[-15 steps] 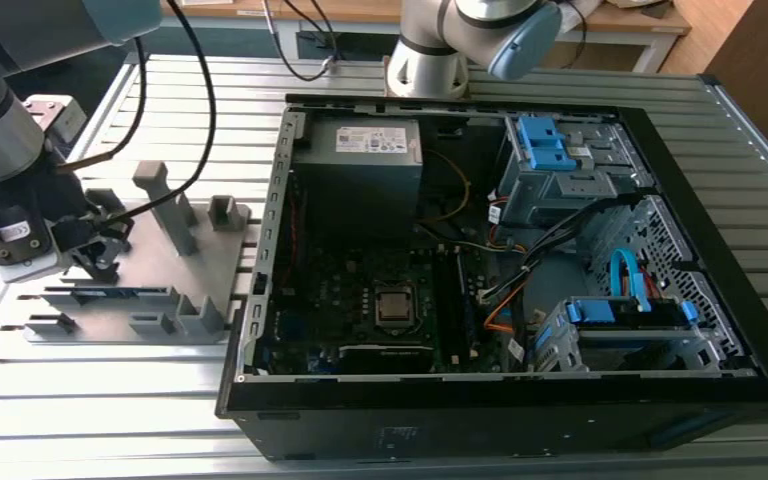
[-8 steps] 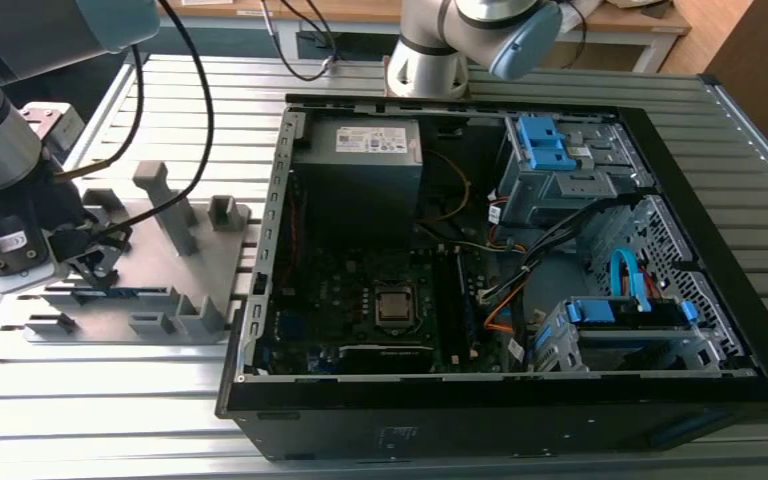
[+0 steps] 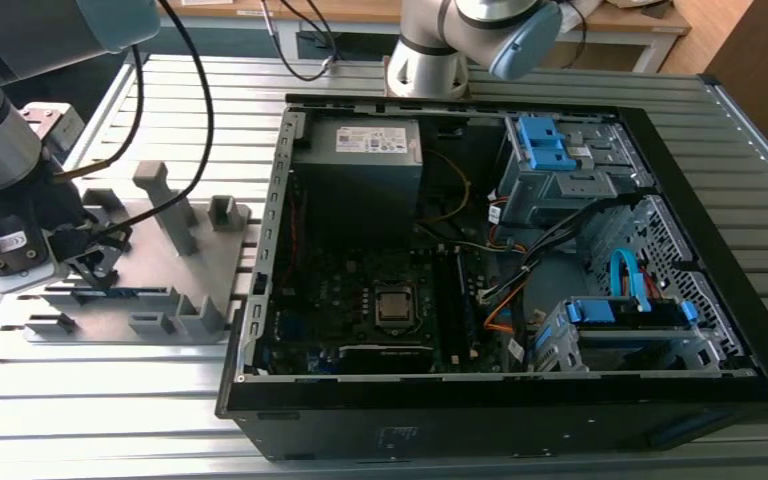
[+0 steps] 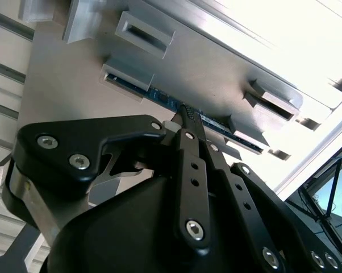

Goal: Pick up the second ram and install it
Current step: 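Pick up the second ram and move it above second insertion slot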

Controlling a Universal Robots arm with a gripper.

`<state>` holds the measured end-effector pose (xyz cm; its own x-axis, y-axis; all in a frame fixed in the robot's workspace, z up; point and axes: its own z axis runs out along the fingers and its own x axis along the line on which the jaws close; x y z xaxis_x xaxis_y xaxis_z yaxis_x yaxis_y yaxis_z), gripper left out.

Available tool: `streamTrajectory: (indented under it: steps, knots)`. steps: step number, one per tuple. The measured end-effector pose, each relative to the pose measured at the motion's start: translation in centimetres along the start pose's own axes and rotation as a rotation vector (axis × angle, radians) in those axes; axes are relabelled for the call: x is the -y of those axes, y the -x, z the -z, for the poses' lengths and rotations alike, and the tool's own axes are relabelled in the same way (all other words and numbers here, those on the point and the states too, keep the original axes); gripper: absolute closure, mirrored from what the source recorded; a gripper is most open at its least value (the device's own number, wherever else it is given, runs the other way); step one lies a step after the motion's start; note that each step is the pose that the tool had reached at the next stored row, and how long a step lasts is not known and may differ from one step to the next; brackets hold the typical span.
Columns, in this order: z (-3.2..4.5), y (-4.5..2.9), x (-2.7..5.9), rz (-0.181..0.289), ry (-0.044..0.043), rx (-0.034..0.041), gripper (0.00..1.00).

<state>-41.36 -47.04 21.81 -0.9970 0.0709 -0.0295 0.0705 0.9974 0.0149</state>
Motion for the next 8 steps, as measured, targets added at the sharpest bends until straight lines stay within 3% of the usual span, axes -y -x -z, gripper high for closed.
streamTrajectory:
  steps: [5,8]
  knots:
    - [0.00,0.00,0.00,0.001,-0.0007,0.0000,0.90]
    - [0.00,0.00,-0.01,0.027,0.0001,-0.0003,0.90]
